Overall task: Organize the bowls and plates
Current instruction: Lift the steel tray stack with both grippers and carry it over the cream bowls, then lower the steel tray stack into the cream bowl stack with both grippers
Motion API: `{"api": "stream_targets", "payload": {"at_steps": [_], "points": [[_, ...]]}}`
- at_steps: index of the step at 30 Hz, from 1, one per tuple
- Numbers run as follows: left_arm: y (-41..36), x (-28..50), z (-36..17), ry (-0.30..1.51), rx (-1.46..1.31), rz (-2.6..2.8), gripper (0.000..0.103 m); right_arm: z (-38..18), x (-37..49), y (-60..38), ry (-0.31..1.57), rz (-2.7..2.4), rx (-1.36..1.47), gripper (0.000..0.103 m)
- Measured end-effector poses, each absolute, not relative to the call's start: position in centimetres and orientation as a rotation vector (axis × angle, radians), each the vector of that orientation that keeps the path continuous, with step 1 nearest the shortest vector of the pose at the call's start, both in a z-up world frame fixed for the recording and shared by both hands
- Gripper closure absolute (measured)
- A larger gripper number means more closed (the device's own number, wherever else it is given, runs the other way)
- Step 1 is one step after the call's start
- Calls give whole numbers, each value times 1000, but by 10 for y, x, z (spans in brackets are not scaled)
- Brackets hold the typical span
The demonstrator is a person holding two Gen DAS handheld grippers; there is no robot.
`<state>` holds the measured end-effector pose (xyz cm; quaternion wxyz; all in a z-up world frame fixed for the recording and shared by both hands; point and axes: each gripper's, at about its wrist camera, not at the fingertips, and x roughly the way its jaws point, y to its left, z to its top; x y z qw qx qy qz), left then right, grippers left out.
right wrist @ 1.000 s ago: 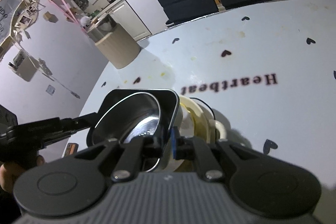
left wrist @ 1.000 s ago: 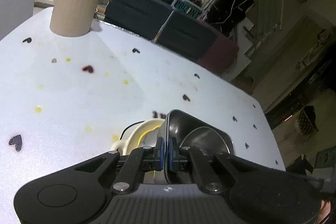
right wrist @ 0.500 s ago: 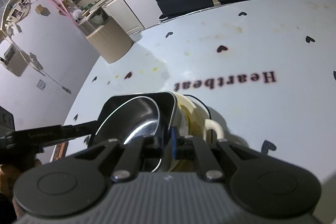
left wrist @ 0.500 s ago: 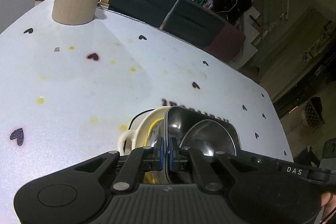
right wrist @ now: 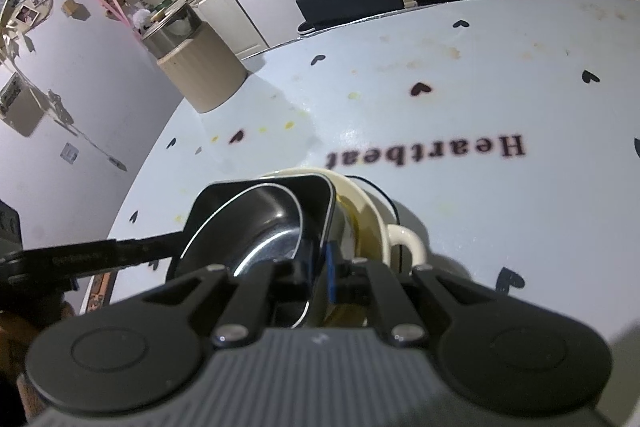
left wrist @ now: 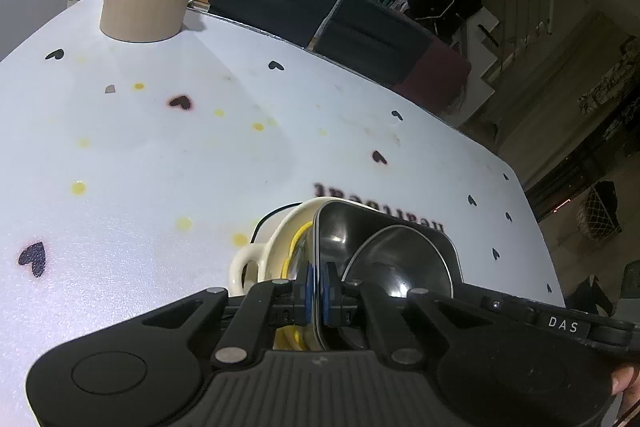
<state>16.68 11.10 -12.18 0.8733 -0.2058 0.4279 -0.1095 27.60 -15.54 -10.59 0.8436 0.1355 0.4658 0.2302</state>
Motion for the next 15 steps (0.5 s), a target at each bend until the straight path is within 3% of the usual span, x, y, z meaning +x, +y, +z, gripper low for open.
{"api": "stream_targets", "payload": {"at_steps": [15], "points": [[111,170,-125,915,-428,-225,95,-111,278,-152,1010,472,250,95]]}}
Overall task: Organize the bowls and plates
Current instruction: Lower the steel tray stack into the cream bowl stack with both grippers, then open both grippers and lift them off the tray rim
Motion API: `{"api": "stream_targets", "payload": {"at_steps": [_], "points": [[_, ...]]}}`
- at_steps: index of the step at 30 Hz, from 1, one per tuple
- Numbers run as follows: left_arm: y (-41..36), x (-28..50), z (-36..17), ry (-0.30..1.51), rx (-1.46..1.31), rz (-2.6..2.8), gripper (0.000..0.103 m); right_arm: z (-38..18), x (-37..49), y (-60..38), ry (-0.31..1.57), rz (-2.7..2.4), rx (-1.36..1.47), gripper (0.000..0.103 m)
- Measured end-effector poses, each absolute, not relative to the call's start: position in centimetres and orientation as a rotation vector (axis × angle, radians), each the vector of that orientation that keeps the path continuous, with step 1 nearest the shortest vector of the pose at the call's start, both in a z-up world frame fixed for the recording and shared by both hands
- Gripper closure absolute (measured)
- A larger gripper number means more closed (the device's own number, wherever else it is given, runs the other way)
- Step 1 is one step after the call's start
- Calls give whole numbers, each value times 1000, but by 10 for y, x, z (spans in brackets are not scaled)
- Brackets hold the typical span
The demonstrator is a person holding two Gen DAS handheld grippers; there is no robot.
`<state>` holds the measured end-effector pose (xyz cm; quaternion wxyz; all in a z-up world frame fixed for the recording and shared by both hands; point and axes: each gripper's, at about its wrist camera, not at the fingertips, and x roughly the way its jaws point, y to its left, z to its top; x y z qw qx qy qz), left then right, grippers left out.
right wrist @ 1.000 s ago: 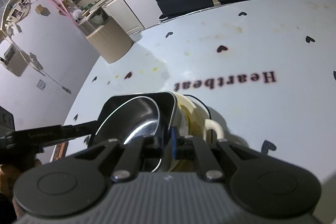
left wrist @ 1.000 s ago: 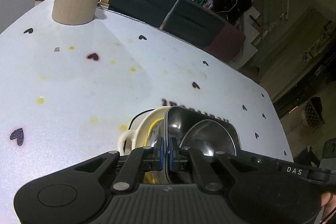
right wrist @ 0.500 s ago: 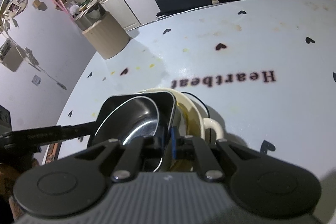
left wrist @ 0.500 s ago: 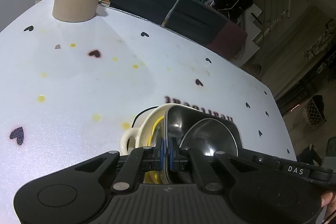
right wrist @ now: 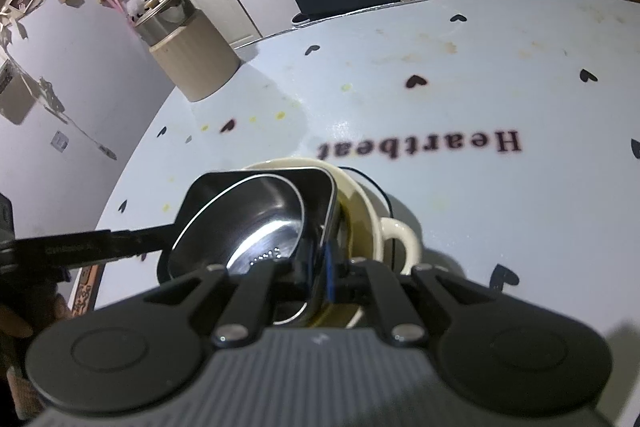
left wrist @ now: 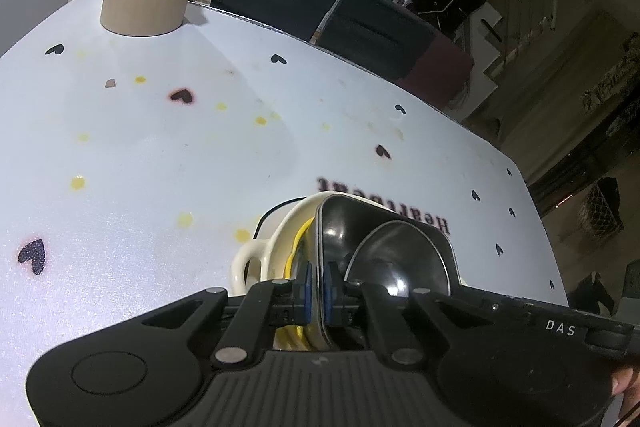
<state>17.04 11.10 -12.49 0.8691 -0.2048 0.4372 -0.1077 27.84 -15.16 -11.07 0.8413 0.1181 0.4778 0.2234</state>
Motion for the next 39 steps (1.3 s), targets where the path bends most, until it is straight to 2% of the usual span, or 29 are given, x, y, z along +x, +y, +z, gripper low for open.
{"api": "stream_targets", "payload": {"at_steps": [6,17,21,23,24,26,29,32,34,38,39], "points": [[112,171,-126,926,-424,-213,90,-111,278,-151,1010,472,252,95],[111,165,-118,932,-410,-183,88,-106,273,-154,991,454,236,91],[112,157,-110,915,-396,-167,75,-97,267,-159,943,445,213,91],[112,152,-104,902,-386,-165,73,-91,263,-163,914,444,213,89],[111,150,-101,895,-383,-168,73,-89,262,-166,899,439,214,86],[111,145,-94,880,-382,-172,68,-82,258,-172,866,428,220,69],[112,138,-82,852,-386,-163,56,-72,253,-178,821,426,210,57],[113,130,-66,815,-397,-163,39,-59,244,-182,774,419,190,46],[111,123,-54,776,-379,-164,19,-49,237,-185,742,421,173,38],[108,108,-33,709,-342,-174,5,-28,219,-193,670,407,145,20],[107,105,-28,693,-343,-181,2,-24,215,-196,656,401,144,18]]}}
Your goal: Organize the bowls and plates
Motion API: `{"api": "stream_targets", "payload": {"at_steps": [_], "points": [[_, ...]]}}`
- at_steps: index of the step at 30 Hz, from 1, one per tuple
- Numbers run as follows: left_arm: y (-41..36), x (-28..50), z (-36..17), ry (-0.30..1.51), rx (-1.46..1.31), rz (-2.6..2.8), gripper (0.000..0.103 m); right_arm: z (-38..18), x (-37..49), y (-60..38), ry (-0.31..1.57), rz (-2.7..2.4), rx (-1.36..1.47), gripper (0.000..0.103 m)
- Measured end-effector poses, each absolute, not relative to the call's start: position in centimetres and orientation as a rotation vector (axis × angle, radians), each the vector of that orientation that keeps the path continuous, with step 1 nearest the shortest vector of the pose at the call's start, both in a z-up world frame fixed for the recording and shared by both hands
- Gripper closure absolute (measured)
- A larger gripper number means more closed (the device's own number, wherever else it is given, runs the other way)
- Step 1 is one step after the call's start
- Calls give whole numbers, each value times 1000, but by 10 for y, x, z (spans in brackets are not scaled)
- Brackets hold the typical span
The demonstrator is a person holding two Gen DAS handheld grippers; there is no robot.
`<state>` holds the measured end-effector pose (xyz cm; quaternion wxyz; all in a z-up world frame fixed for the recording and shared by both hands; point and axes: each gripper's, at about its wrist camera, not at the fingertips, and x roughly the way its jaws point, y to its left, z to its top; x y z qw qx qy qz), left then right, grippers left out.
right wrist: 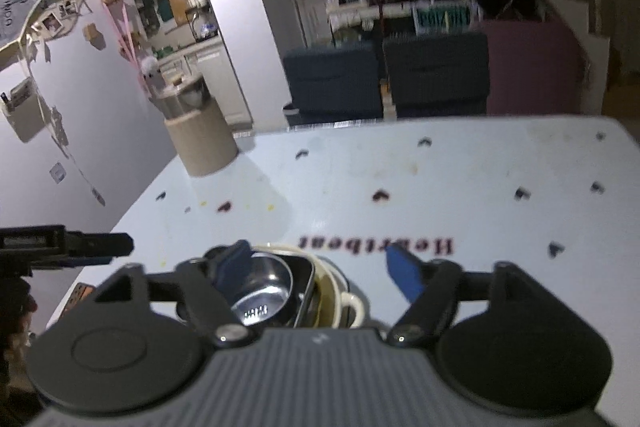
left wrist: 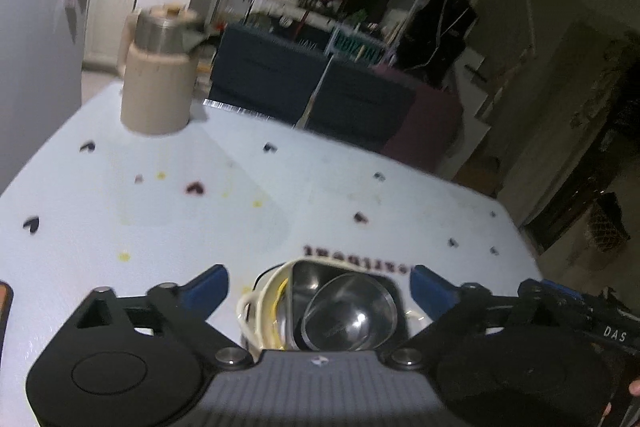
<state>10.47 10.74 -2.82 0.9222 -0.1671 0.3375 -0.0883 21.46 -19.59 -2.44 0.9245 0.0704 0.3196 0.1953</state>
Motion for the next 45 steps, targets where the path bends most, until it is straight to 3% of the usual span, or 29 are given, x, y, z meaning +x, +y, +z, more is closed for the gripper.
{"api": "stream_targets", "payload": {"at_steps": [5,20,45], "points": [[101,84,-4,625,-313,-198,0,-9,192,-213,574,362,169,0],[87,15,-4,496,-78,-120,0,-7,125,-222,410,344,154,0],[73,-33,-56,494,24,-116,0,-56,68,-201,408,268,12,0]]}}
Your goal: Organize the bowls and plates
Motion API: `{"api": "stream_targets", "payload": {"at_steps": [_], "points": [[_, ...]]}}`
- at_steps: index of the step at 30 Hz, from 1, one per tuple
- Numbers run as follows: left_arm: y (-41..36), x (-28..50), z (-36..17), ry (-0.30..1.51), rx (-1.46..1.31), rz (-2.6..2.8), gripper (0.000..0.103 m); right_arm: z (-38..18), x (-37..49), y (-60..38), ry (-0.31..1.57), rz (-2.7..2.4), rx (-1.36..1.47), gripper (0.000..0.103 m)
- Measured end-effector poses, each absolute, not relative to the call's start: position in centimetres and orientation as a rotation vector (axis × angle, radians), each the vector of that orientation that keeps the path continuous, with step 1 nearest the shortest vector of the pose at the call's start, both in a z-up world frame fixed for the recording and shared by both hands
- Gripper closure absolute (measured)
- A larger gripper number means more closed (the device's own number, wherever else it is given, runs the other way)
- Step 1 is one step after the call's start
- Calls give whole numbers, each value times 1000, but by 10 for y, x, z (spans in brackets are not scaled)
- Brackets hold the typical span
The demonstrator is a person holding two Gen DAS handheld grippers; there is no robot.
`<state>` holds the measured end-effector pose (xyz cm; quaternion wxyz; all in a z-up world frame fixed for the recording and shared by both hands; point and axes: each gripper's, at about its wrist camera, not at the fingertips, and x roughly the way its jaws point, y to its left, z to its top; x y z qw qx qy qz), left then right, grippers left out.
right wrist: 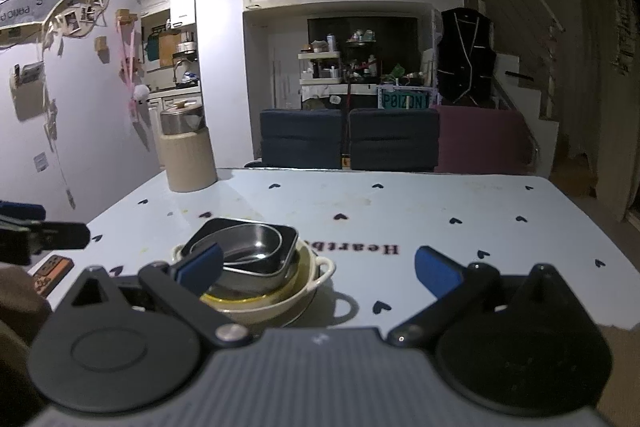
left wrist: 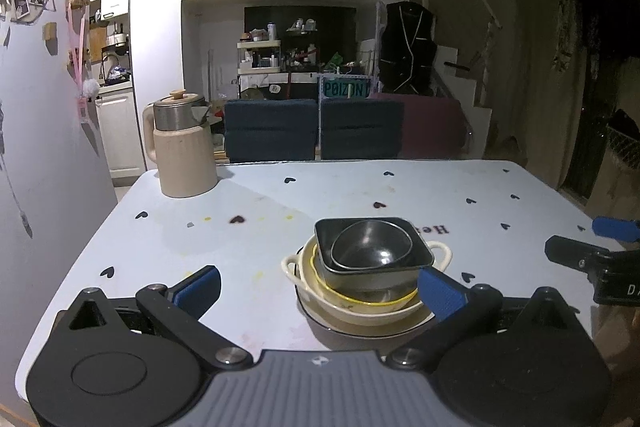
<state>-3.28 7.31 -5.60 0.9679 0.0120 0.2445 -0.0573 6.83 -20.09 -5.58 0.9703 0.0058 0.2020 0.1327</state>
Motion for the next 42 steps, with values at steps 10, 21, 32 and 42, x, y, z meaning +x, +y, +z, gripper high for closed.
{"api": "stream_targets", "payload": {"at_steps": [10,21,32,42], "points": [[71,-41,-65,483,28,-87,0,-62,60,-201,387,261,-29,0],[74,-43,-64,471,22,-83,0,-66,59,-201,397,257,-36,0],[72,-44,-64,470,31,-87,0,-66,57,-198,390,258,-36,0],[71,-44,-65,470,36,-88,0,-65,58,-197,388,257,-33,0]]}}
